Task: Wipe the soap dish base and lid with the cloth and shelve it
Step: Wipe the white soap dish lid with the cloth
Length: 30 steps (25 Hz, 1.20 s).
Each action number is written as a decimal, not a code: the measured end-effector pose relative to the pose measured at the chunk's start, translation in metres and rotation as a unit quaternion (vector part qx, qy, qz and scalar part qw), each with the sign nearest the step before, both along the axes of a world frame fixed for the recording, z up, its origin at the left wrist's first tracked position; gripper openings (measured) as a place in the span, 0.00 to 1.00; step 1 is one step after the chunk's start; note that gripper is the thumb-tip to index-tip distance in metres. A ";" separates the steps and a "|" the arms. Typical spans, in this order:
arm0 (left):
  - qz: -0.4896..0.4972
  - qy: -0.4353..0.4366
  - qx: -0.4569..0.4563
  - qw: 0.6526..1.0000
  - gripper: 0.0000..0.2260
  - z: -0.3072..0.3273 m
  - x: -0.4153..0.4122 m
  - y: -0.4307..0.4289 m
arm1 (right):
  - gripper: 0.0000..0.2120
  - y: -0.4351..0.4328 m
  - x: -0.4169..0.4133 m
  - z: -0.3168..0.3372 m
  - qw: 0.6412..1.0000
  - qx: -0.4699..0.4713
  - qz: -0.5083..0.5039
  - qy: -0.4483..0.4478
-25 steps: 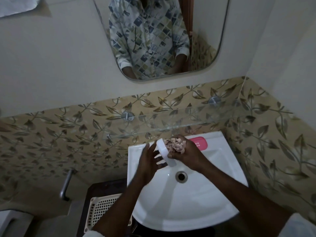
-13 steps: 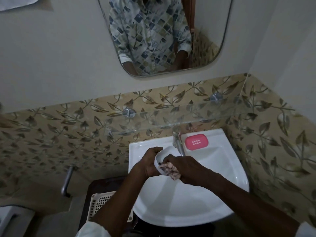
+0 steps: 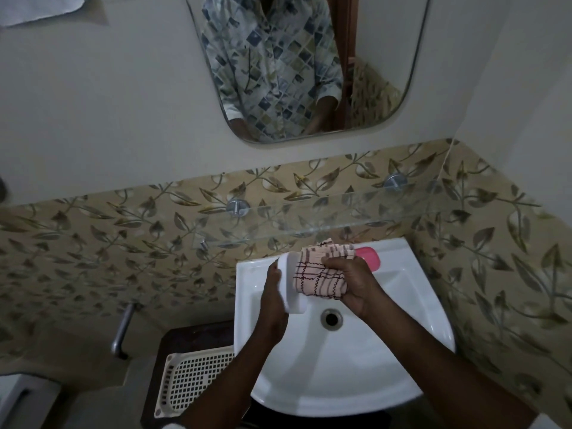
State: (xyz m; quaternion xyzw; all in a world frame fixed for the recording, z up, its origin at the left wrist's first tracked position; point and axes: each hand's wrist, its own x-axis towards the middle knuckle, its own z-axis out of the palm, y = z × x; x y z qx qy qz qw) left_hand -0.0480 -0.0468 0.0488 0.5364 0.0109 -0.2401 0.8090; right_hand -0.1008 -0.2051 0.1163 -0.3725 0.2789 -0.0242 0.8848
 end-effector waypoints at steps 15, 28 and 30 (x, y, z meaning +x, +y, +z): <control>0.033 0.246 -0.172 0.953 0.13 0.006 -0.008 -0.016 | 0.29 0.016 -0.005 -0.001 0.579 -0.812 0.054 -0.055; -0.170 0.279 -0.059 0.943 0.17 0.051 0.034 -0.015 | 0.18 -0.066 0.035 0.003 0.202 -0.825 0.288 -0.442; -0.183 0.280 -0.062 0.940 0.14 0.053 0.041 -0.015 | 0.14 -0.070 0.040 0.002 0.187 -0.842 0.262 -0.433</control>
